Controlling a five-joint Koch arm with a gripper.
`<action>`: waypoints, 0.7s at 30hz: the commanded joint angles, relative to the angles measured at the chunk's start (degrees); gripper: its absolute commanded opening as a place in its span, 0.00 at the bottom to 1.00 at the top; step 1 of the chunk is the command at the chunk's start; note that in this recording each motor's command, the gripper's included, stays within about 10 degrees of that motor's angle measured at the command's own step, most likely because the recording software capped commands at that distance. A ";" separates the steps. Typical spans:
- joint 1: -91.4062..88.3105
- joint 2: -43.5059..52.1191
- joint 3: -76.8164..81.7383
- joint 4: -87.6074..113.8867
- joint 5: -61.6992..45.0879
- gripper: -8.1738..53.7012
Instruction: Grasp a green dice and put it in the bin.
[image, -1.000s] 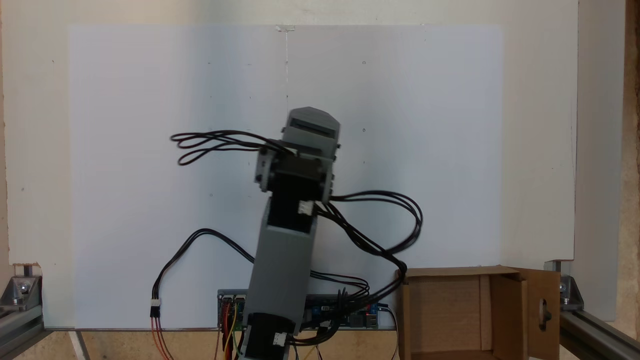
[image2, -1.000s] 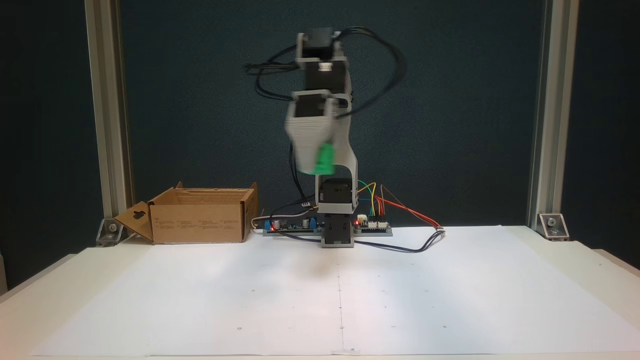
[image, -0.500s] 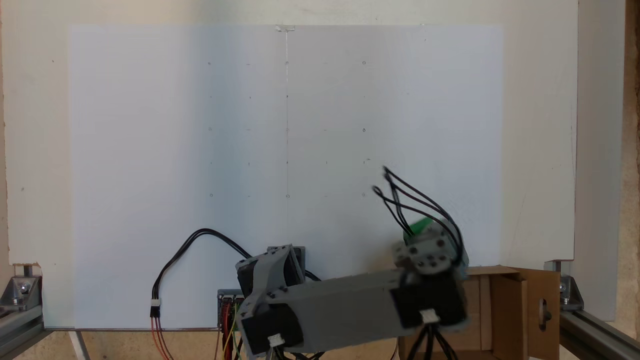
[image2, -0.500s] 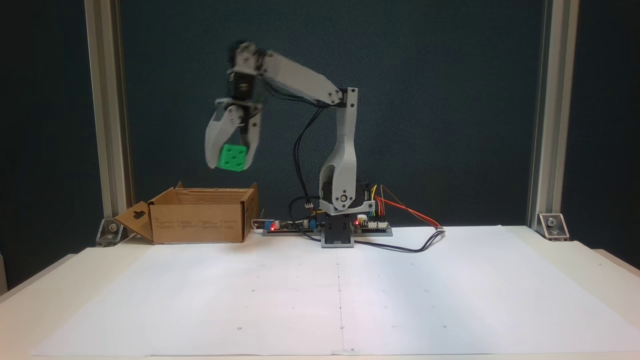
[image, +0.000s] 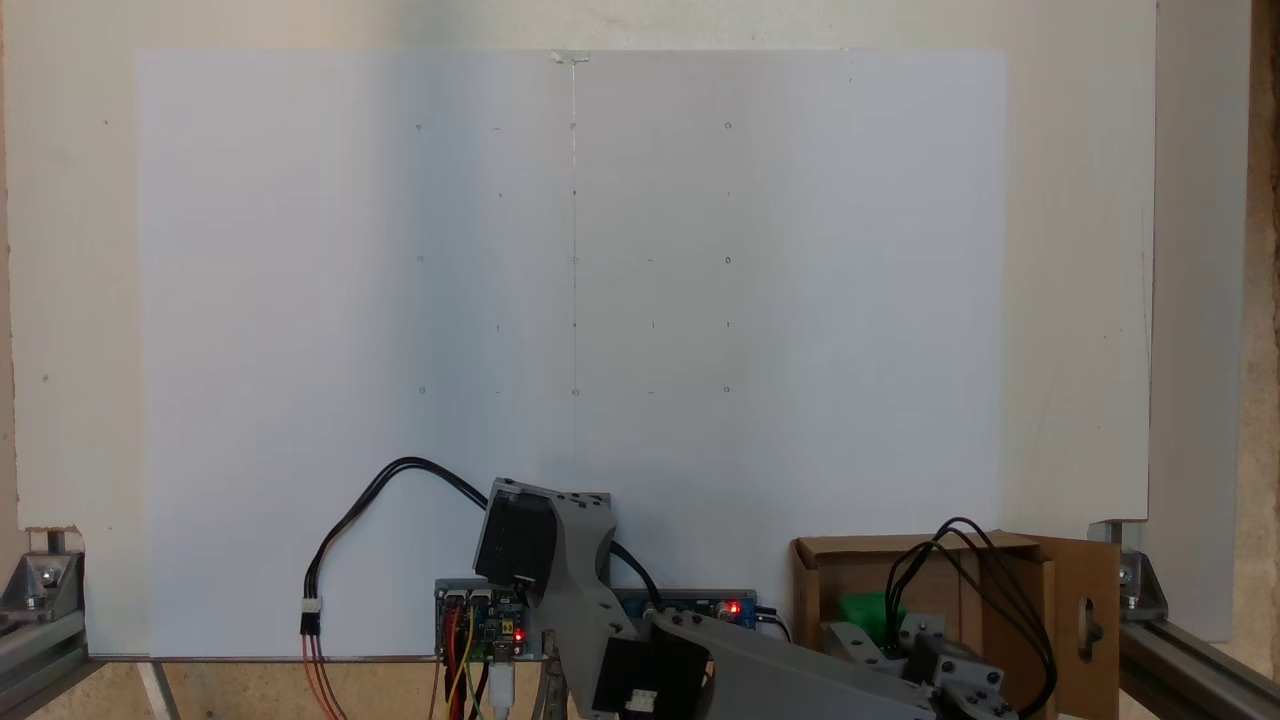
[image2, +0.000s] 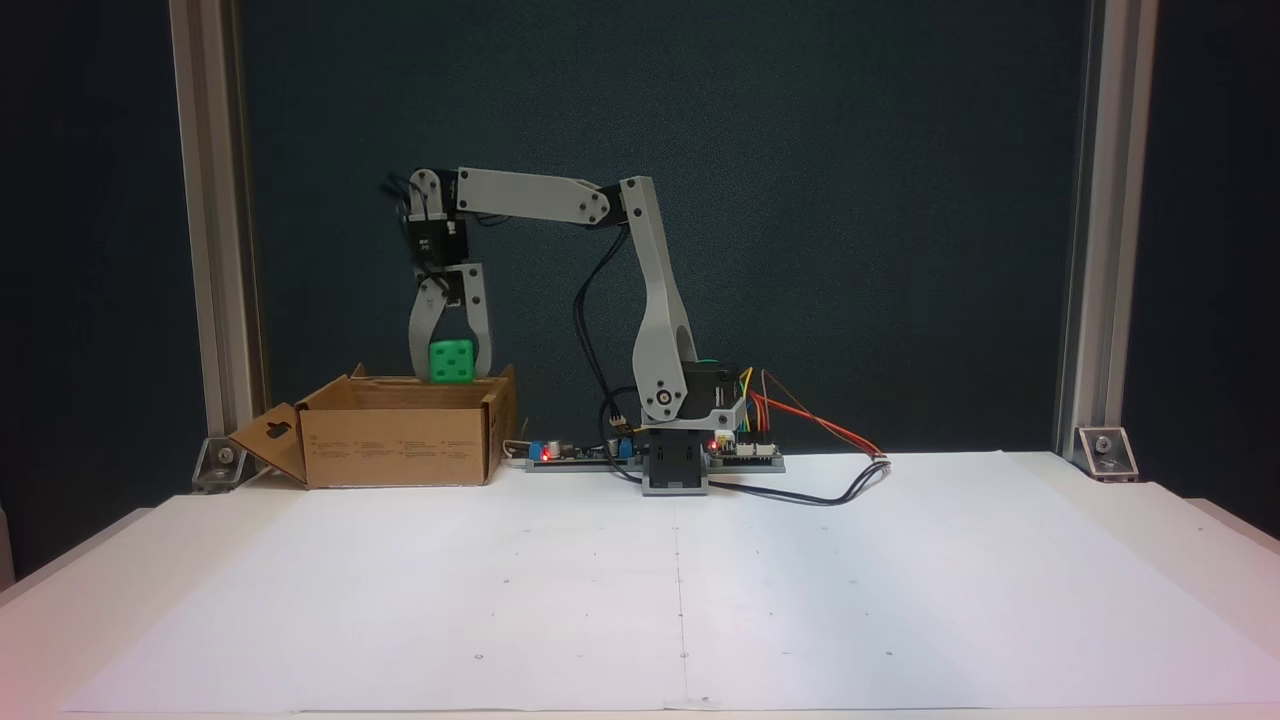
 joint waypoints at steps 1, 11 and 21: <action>0.88 -1.05 -2.64 -3.60 -4.13 0.32; 1.32 -6.24 -2.64 -19.51 -3.96 0.32; 2.37 -6.59 -2.55 -19.34 -3.96 0.66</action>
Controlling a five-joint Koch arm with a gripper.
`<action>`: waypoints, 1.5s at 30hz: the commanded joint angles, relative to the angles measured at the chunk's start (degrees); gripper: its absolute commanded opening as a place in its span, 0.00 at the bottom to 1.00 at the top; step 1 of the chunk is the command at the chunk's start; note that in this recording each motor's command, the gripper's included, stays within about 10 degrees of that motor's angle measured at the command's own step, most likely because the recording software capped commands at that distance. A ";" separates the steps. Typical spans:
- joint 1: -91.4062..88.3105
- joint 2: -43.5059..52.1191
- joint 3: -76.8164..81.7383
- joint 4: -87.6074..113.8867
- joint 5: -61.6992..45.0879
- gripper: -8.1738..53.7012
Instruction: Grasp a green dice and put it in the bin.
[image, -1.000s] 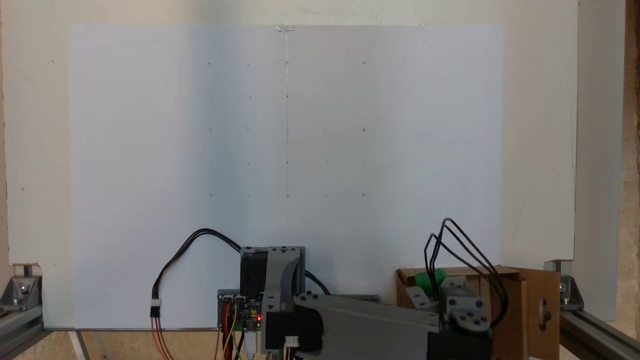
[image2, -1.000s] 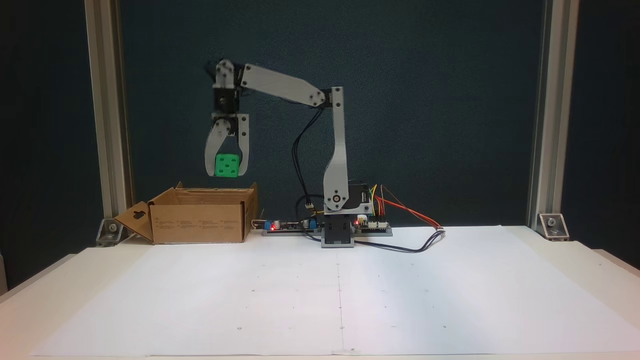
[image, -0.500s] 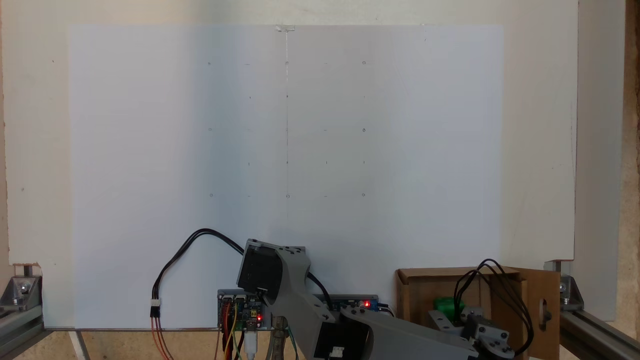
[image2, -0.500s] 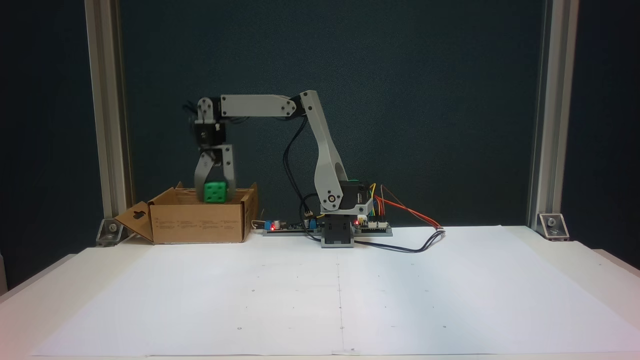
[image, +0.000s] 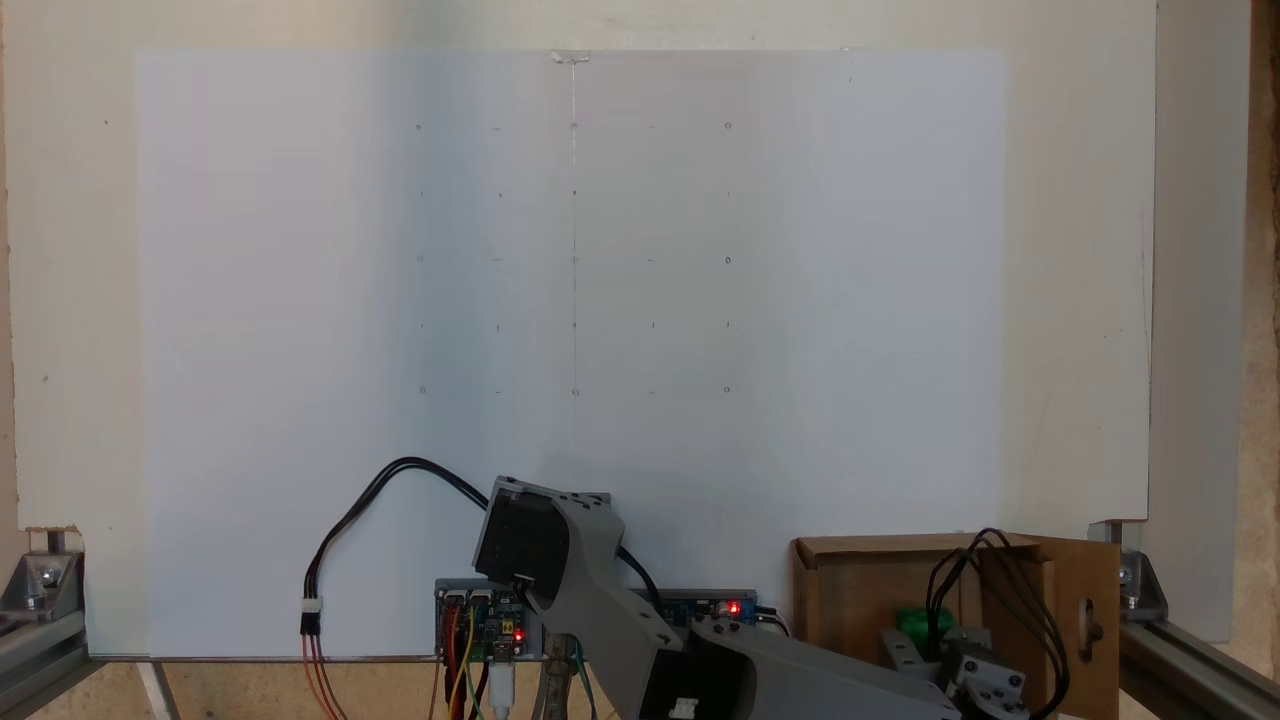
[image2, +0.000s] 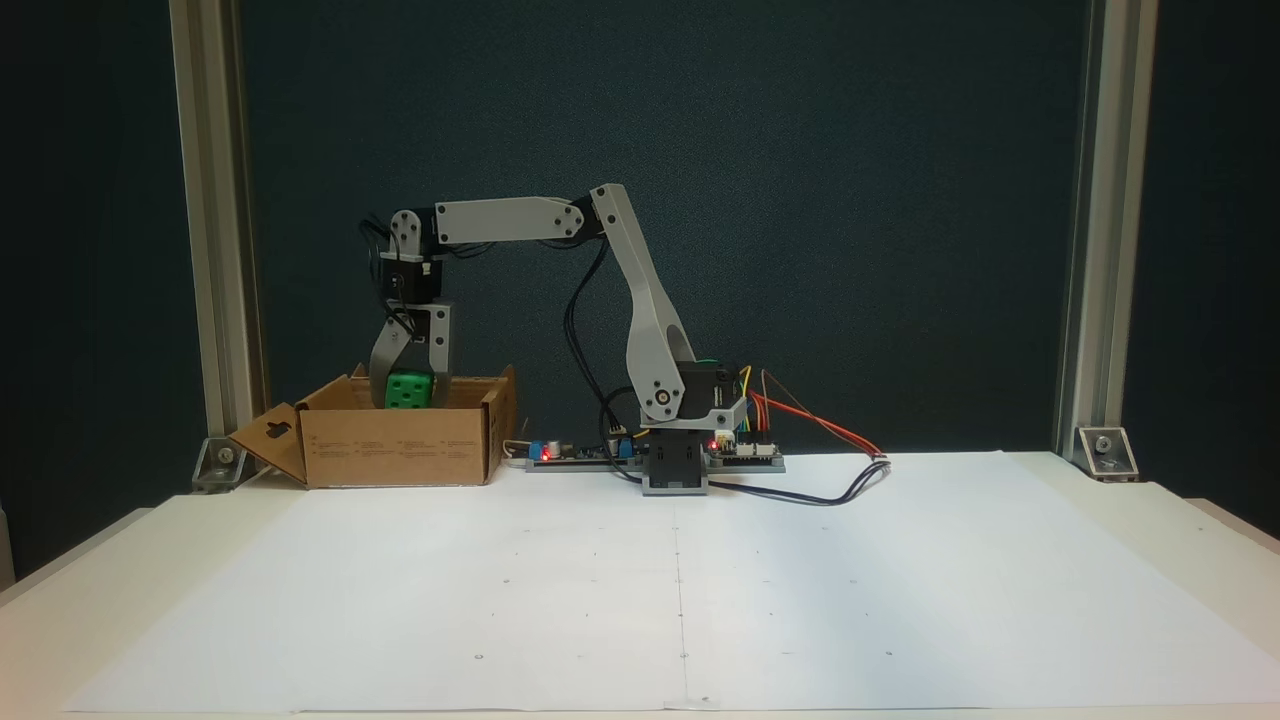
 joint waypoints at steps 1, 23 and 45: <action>0.62 0.44 -2.64 -0.26 -3.87 0.71; -48.06 35.42 -2.20 -7.91 24.87 0.86; -102.30 61.17 52.47 -39.71 26.37 0.88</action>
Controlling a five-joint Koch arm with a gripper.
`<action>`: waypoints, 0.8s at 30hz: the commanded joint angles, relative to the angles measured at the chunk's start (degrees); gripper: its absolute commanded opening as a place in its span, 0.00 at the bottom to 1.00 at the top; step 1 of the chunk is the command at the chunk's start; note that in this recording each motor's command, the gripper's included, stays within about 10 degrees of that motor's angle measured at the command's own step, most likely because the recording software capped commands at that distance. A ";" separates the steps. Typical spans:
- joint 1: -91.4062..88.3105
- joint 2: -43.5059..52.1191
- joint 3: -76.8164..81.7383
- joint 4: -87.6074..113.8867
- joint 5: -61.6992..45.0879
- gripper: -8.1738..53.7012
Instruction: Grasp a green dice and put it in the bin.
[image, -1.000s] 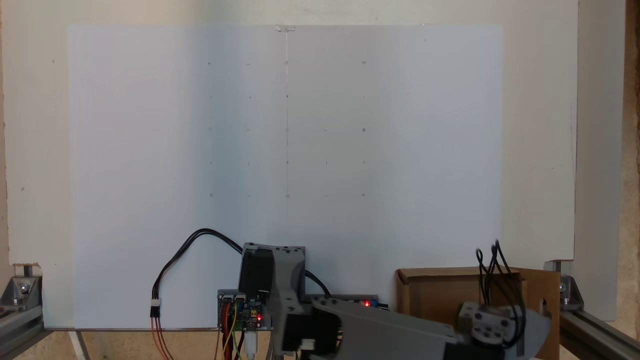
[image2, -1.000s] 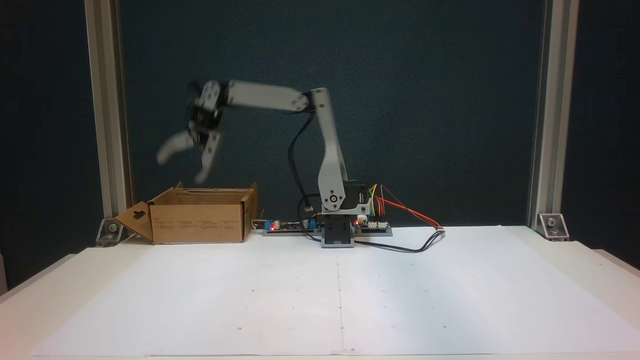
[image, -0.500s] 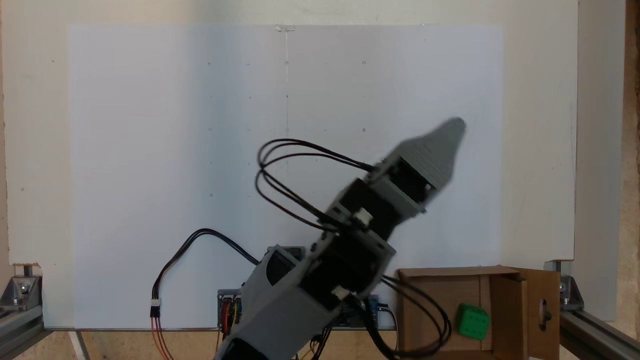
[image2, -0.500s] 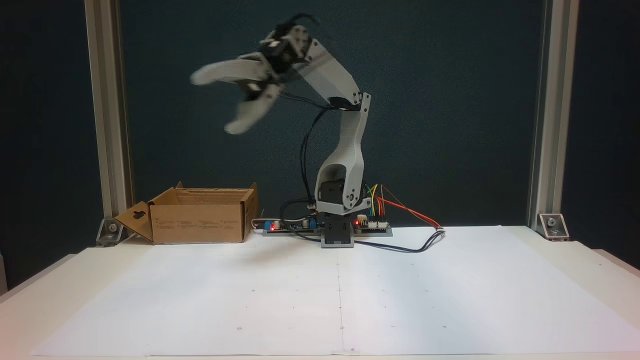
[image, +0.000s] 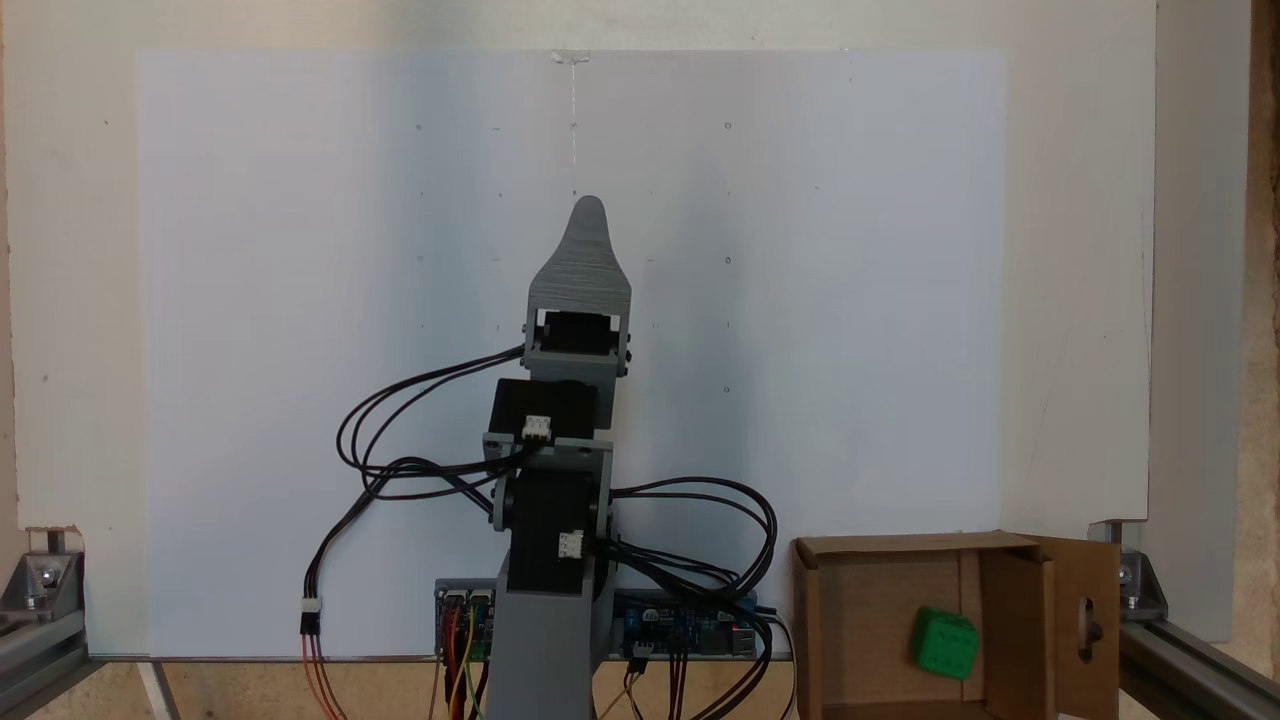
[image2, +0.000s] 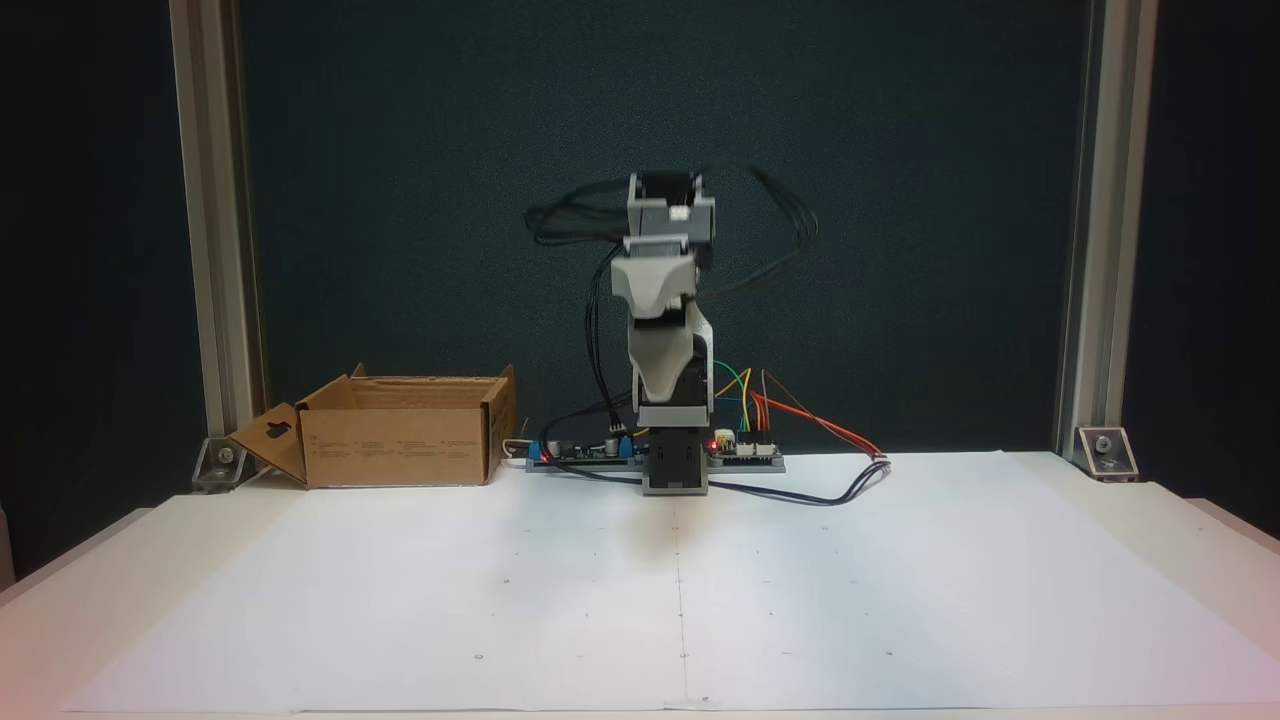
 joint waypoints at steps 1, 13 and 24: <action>0.09 1.67 1.32 -9.47 2.11 0.88; 0.09 -3.43 10.55 -39.18 1.76 0.88; 0.09 -5.71 19.78 -54.84 2.02 0.87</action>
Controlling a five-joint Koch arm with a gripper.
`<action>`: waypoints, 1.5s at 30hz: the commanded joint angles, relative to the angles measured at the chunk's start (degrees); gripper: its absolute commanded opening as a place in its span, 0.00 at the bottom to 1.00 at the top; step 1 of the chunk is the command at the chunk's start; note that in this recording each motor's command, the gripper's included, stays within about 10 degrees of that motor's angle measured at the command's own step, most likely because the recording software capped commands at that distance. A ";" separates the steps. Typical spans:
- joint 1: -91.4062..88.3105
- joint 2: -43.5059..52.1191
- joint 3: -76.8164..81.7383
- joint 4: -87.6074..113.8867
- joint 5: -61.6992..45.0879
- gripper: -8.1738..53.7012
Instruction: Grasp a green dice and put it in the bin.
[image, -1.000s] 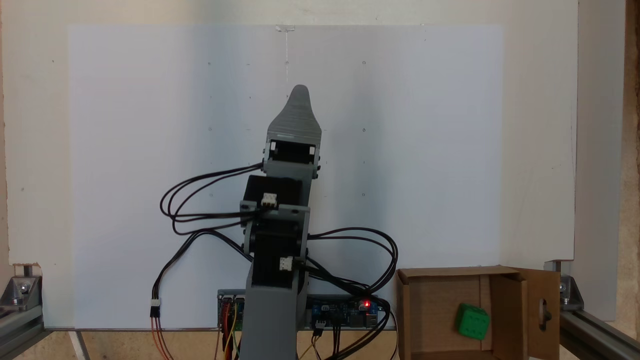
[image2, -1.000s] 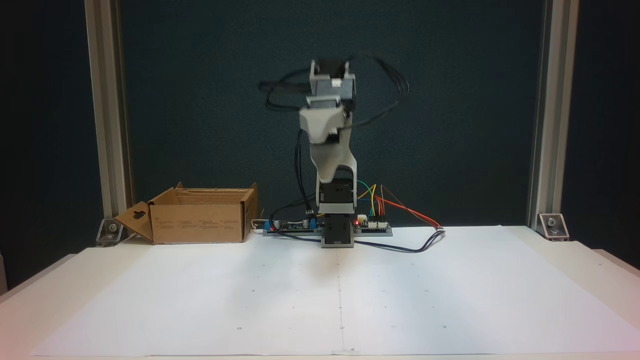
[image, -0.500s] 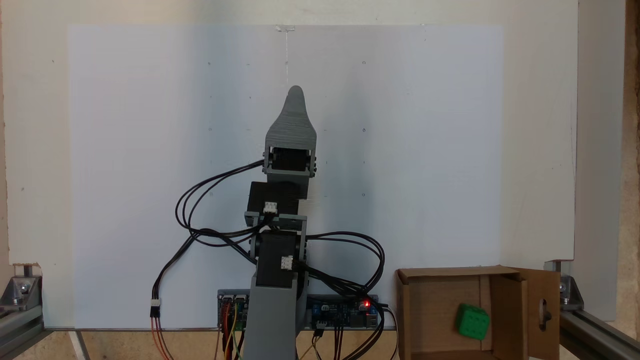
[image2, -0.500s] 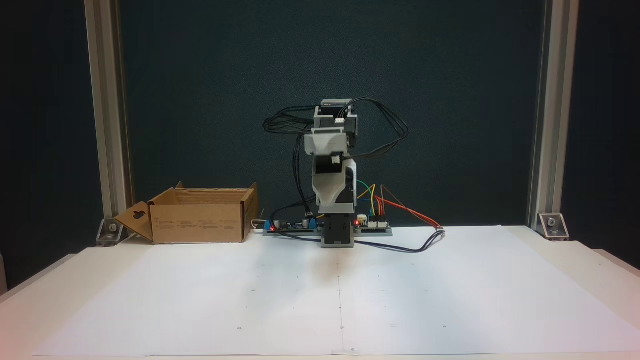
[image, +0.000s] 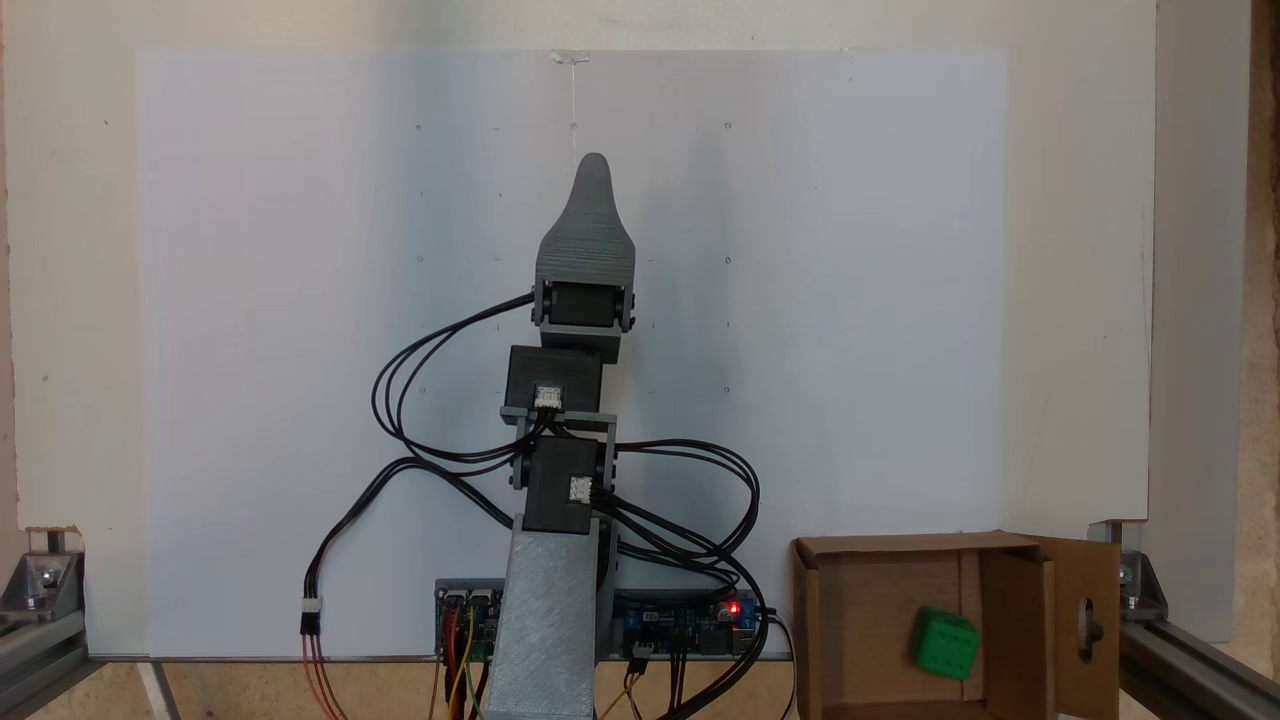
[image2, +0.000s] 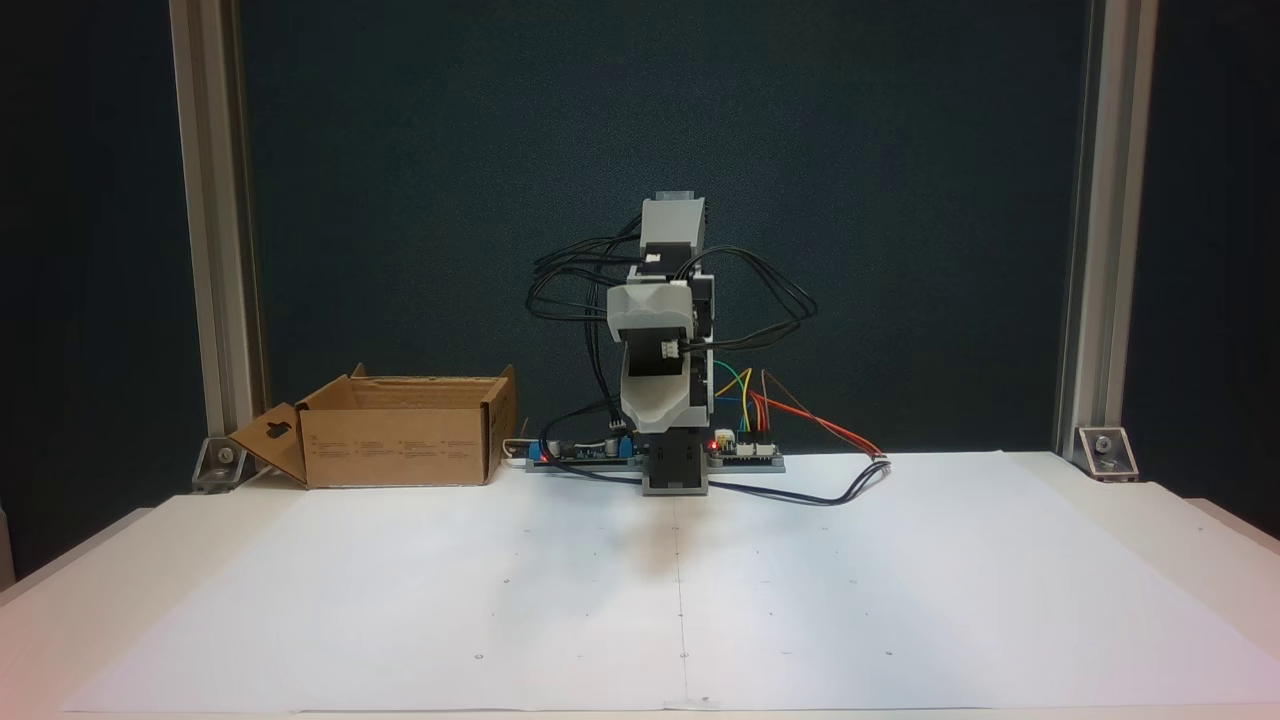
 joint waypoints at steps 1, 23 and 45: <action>-0.09 0.09 -1.41 -3.34 2.11 0.87; 0.09 -0.18 17.40 -28.21 2.11 0.87; 0.18 1.58 27.69 -35.95 2.11 0.87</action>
